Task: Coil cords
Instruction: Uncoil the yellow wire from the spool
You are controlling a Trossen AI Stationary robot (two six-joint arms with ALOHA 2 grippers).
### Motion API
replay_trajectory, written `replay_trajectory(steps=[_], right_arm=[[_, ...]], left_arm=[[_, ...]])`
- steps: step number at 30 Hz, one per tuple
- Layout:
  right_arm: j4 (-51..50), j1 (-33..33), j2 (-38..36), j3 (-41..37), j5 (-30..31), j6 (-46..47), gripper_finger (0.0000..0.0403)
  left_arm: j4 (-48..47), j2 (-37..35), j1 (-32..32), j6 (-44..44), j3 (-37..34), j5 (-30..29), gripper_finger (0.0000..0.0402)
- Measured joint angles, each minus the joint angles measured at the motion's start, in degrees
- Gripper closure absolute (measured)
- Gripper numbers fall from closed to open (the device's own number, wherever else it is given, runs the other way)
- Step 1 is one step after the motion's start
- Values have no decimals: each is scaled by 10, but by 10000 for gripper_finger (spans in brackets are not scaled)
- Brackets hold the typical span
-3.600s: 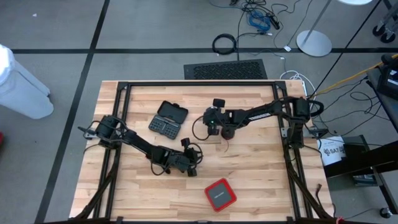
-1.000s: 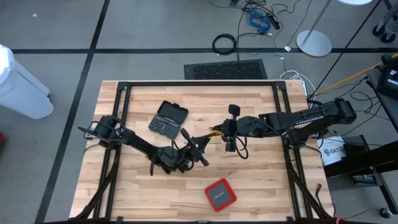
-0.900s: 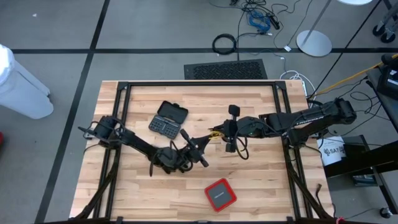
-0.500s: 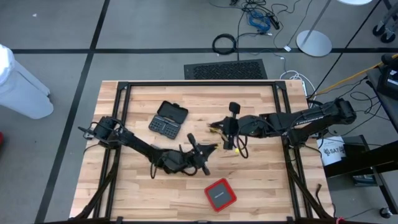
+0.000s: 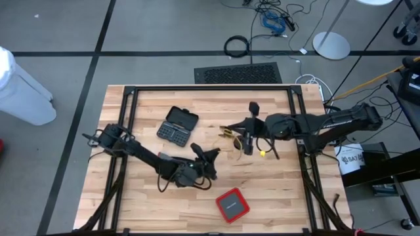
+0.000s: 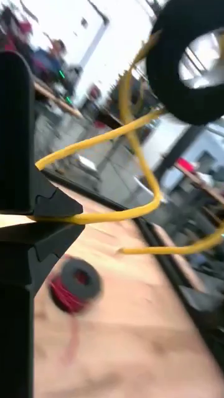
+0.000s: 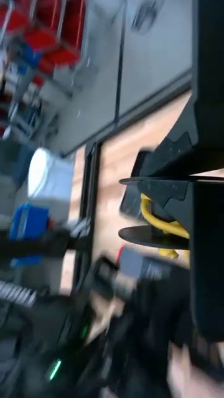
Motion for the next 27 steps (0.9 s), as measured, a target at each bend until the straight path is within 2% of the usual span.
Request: replay_trajectory(steps=[3, 6, 13, 17, 23, 27], right_arm=[[-19, 0, -11, 0, -37, 19, 403], [-72, -1, -18, 0, -38, 38, 403], [-166, -9, -18, 0, 5, 61, 403], [-175, -11, -18, 0, 32, 60, 403], [-170, -27, -18, 0, 28, 55, 403], [-176, -39, -18, 0, 23, 54, 403]], left_arm=[[-16, -6, 3, 17, 0, -30, 397], [-18, -29, 0, 47, -1, -36, 397], [-17, -116, -10, 123, -1, -64, 397], [-15, -149, -23, 99, -1, -8, 397], [-11, -156, -40, 69, -1, 125, 397], [-19, -156, -42, 69, -1, 162, 394]])
